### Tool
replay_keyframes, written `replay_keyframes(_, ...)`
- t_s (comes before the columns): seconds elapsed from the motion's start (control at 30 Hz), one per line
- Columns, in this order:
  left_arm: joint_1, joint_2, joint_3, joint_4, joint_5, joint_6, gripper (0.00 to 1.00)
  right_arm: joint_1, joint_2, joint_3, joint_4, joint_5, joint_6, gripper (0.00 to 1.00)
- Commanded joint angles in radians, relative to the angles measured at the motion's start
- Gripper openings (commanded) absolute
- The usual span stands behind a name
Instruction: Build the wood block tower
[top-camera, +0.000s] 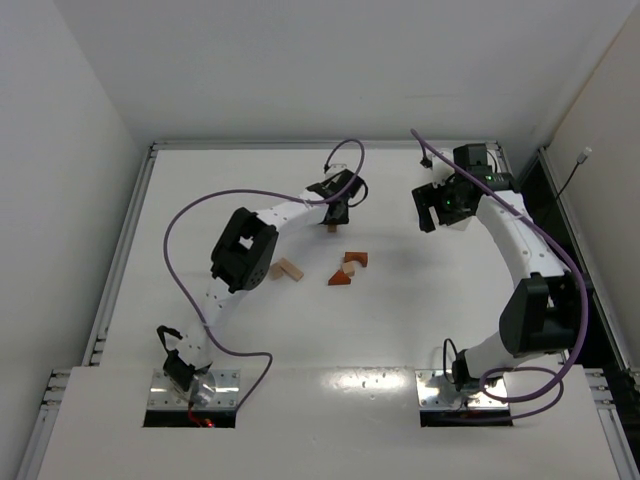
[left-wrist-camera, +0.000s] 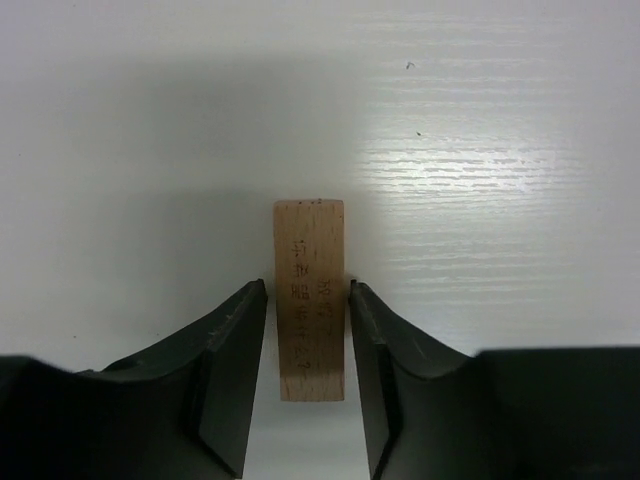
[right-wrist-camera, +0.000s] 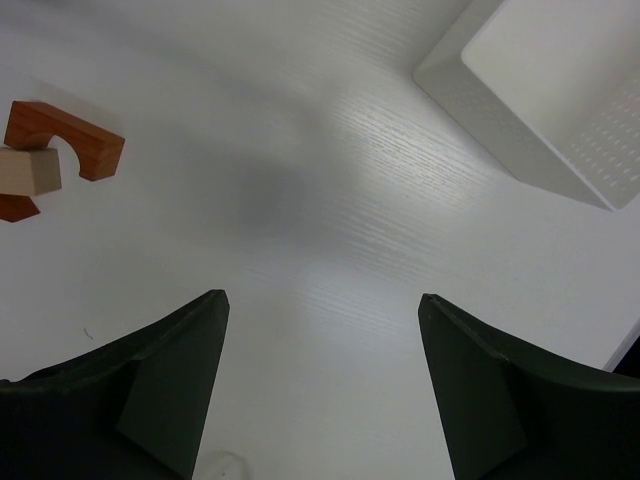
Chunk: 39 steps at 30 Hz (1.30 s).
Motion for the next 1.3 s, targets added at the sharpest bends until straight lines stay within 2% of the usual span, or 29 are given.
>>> replay_keyframes(0.0,0.014,0.022,-0.034,-0.041,0.024,-0.019,0.37,-0.006,-0.002,0.025,0.027,-0.013,0.016,0.74)
replay_keyframes(0.03,0.014,0.022,-0.034,-0.041,0.024,-0.019,0.49,-0.006,-0.002,0.025,0.027,-0.013,0.016,0.74)
replay_keyframes(0.07,0.014,0.022,-0.043,-0.032,0.024,-0.019,0.56,-0.006,-0.002,0.025,0.027,-0.013,0.016,0.74)
replay_keyframes(0.17,0.014,-0.003,-0.063,-0.032,0.024,-0.008,0.66,-0.006,-0.002,0.025,0.027,-0.013,0.016,0.74)
replay_keyframes(0.33,0.014,-0.098,-0.128,-0.010,-0.022,0.001,0.66,-0.006,-0.021,0.016,0.027,-0.013,-0.004,0.74)
replay_keyframes(0.5,0.014,-0.333,-0.322,0.073,-0.056,0.023,0.66,-0.006,-0.064,-0.007,-0.003,-0.104,-0.102,0.77)
replay_keyframes(0.6,0.014,-0.482,-0.404,0.100,-0.065,0.069,0.66,0.012,-0.133,-0.056,0.033,-0.142,-0.129,0.77)
replay_keyframes(0.77,0.014,-0.697,-0.498,0.165,-0.045,0.176,0.76,0.055,-0.177,-0.099,0.067,-0.201,-0.162,0.80)
replay_keyframes(0.93,0.054,-0.852,-0.545,0.146,-0.052,0.233,0.81,0.121,-0.112,-0.055,0.056,-0.240,-0.172,0.81)
replay_keyframes(1.03,0.121,-0.915,-0.556,0.117,-0.065,0.218,0.79,0.201,-0.077,-0.027,0.078,-0.225,-0.172,0.78)
replay_keyframes(1.1,0.223,-0.925,-0.556,0.073,-0.024,0.195,0.74,0.248,-0.033,0.011,0.087,-0.214,-0.172,0.75)
replay_keyframes(1.27,0.446,-0.934,-0.608,0.037,0.050,0.196,0.74,0.466,0.063,0.109,0.115,-0.182,-0.217,0.75)
